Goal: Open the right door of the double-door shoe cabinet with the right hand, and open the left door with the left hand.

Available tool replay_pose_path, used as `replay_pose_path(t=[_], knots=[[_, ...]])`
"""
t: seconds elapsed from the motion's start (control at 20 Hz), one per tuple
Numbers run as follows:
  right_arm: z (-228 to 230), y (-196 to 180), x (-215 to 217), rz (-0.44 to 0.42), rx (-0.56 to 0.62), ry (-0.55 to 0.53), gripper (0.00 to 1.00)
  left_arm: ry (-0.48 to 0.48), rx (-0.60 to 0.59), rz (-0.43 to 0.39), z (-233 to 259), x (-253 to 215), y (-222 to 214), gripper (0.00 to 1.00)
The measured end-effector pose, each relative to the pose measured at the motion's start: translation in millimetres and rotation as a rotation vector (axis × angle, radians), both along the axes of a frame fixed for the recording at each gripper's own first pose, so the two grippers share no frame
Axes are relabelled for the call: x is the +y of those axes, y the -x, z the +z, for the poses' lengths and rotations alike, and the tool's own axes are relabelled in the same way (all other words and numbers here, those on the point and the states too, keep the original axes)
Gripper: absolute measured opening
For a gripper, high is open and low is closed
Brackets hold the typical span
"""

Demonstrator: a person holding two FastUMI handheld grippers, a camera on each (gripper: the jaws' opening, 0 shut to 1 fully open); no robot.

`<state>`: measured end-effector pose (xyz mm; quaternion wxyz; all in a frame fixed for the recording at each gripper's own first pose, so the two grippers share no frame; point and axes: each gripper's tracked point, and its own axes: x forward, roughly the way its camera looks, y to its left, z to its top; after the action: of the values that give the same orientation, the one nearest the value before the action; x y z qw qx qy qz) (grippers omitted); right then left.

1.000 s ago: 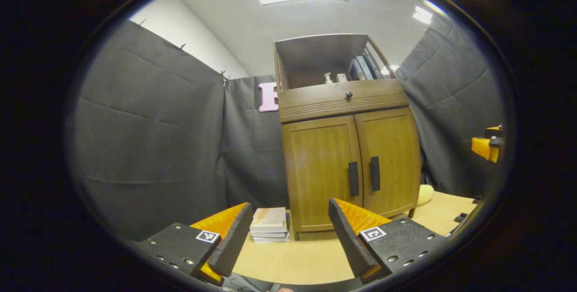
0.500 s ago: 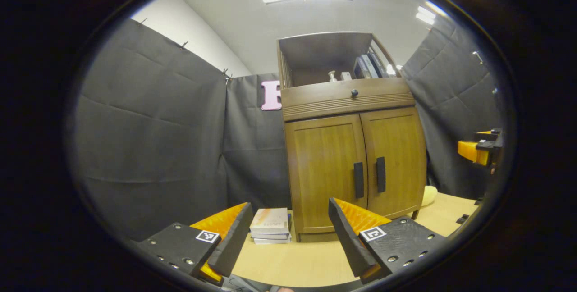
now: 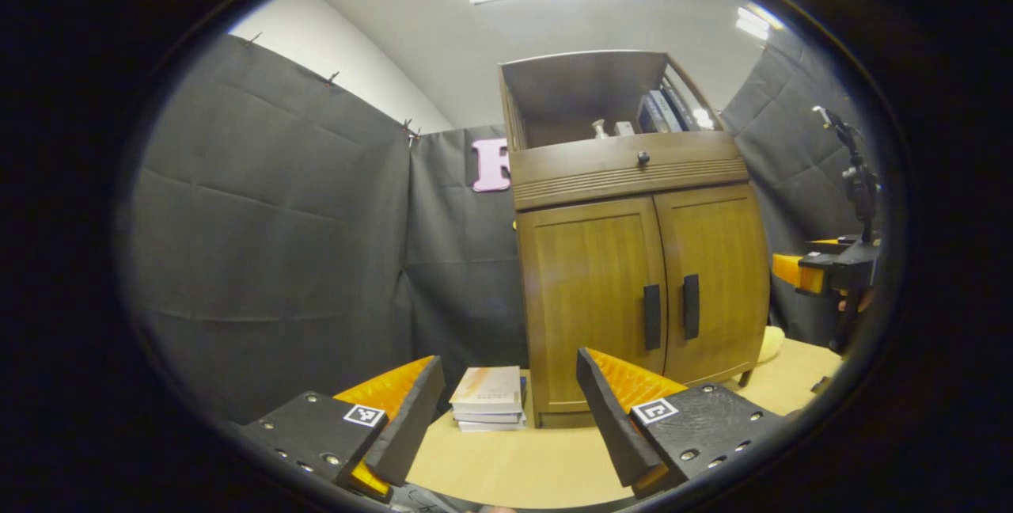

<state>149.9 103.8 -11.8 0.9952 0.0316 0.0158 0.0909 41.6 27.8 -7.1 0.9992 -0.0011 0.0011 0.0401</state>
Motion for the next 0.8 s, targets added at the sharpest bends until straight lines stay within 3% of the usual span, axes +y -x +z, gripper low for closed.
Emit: replay_pose_path(t=[0.8], knots=[[-46.9,-111.8,77.4,0.092,0.057,-0.048,0.98,-0.018,0.008,0.138,-2.5,16.6,-8.8,0.97]])
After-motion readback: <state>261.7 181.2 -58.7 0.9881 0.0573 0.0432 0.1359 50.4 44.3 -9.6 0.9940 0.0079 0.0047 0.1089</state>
